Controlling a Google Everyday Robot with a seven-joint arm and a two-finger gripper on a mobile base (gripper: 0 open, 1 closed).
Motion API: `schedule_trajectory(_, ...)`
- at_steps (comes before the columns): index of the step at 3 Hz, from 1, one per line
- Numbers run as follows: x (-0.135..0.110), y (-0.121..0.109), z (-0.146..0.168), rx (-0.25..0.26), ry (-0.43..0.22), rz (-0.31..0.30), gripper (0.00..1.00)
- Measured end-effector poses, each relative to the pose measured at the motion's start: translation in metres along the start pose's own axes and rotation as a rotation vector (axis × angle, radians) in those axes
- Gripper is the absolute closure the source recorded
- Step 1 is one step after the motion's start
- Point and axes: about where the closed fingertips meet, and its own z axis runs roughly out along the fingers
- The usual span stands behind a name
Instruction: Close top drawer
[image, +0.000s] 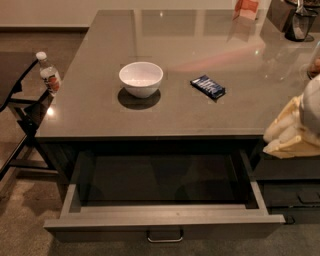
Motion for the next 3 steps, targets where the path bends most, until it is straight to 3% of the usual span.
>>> schedule_trajectory(1,0.000,0.005,0.003,-0.012,-0.012,0.006,0.87)
schedule_trajectory(2,0.000,0.005,0.003,-0.011,-0.012,0.005,1.00)
schedule_trajectory(3,0.000,0.025,0.012,-0.010,-0.020,0.014,1.00)
